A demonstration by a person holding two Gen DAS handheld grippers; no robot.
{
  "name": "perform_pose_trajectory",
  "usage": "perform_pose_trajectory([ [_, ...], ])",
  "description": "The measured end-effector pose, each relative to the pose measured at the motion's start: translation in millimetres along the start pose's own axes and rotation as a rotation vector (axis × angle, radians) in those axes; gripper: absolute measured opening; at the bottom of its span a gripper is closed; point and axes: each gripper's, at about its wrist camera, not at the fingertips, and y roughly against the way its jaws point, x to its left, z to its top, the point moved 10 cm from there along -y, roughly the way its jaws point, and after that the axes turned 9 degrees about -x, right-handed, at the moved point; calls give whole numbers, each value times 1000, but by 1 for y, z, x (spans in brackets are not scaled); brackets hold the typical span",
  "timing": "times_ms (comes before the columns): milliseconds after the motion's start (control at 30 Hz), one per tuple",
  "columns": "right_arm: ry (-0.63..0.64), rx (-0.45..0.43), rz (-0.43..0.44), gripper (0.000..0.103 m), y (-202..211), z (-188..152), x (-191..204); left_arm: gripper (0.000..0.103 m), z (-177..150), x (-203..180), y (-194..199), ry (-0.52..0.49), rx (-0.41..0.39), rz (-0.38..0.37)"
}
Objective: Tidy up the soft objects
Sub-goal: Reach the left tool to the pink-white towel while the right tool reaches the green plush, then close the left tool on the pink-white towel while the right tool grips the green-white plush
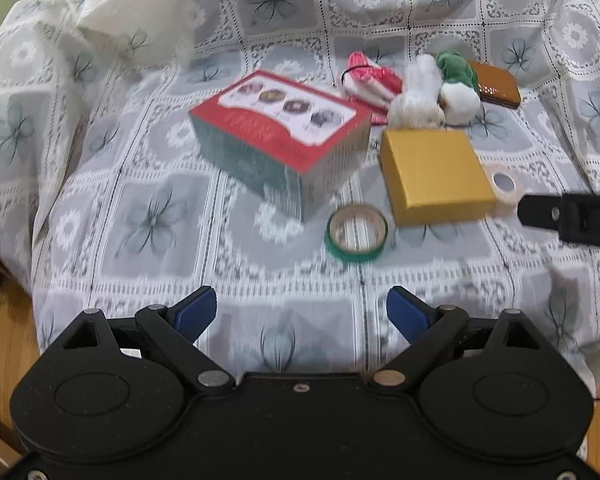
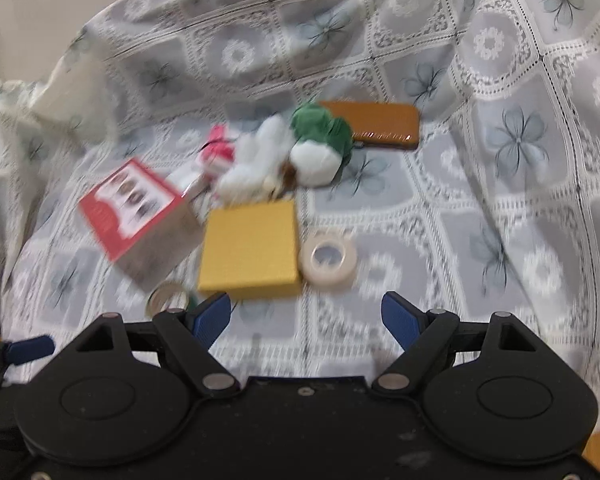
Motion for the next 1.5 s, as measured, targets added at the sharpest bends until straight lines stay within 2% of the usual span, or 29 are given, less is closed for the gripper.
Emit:
perform_pose_trajectory([
  [267,-26,-30,-59,83,-53,47,-19,90,35,0,-27,2,-9,-12],
  [500,-35,-48,-92,83,-92,78,-24,90,83,1,-38,-14,-69,-11],
  [767,-15,-71,-125,82,-136,117,-21,90,133,1,-65,-9,-86,-12],
  [1000,34,-40,-164,82,-163,117,-24,90,159,-4,-93,9,-30,-26],
  [1200,-23,-49,-201,83,-157,113,-55,90,176,-18,-109,-32,-4,-19],
  [1500,-42,-48,-186,84,-152,107,-67,90,178,-58,-159,-58,123,-41],
])
